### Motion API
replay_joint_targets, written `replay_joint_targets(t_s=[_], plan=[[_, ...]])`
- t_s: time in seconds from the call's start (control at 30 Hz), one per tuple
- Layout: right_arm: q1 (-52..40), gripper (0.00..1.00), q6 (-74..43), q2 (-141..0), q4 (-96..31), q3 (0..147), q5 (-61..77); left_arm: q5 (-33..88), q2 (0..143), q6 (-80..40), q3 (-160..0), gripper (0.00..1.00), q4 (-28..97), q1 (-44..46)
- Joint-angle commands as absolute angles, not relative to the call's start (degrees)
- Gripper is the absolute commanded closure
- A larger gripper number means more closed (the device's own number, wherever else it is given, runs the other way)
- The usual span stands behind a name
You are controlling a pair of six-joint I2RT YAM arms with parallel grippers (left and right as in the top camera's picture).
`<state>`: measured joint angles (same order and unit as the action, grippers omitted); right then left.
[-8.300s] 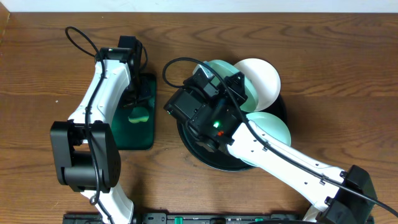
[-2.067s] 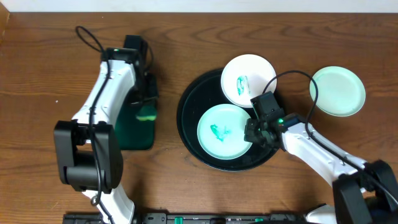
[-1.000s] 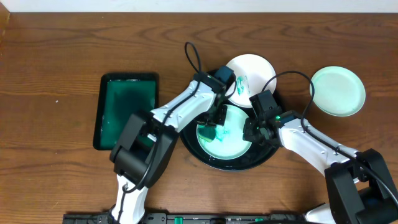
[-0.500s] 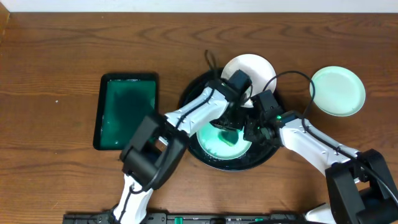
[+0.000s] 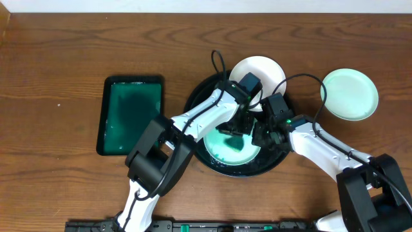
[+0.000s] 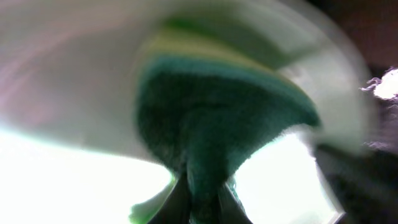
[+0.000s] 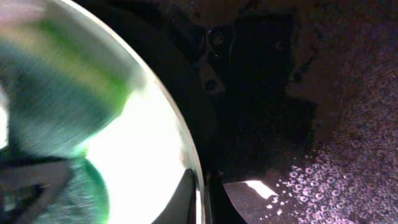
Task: Clean dirty plates on tray and stack at the side
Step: 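Scrub the tilted lower plate with the sponge in the left gripper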
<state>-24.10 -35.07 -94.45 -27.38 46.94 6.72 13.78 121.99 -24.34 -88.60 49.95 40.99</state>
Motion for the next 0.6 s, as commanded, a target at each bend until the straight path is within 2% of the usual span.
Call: replay_joint_targets(t_s=[0.0, 0.23, 0.33, 0.57], plan=[[-25.5, 0.99, -34.24, -98.48, -26.55, 45.76, 9.54, -4.1, 126.23, -32.32, -84.9, 0.93, 56.86, 37.58], [-25.5, 0.99, -34.26, -98.48, -26.57, 45.76, 9.54, -5.63, 126.21, -33.82, -84.93, 0.93, 58.48, 33.47], [-25.5, 0.99, -34.5, -98.48, -26.59, 45.76, 9.52, -8.12, 126.21, -37.91, -84.93, 0.93, 60.01, 32.42], [-25.43, 0.99, -34.94, -98.48, -26.55, 45.76, 9.45, -2.35, 126.21, -33.23, -84.93, 0.93, 58.85, 31.83]])
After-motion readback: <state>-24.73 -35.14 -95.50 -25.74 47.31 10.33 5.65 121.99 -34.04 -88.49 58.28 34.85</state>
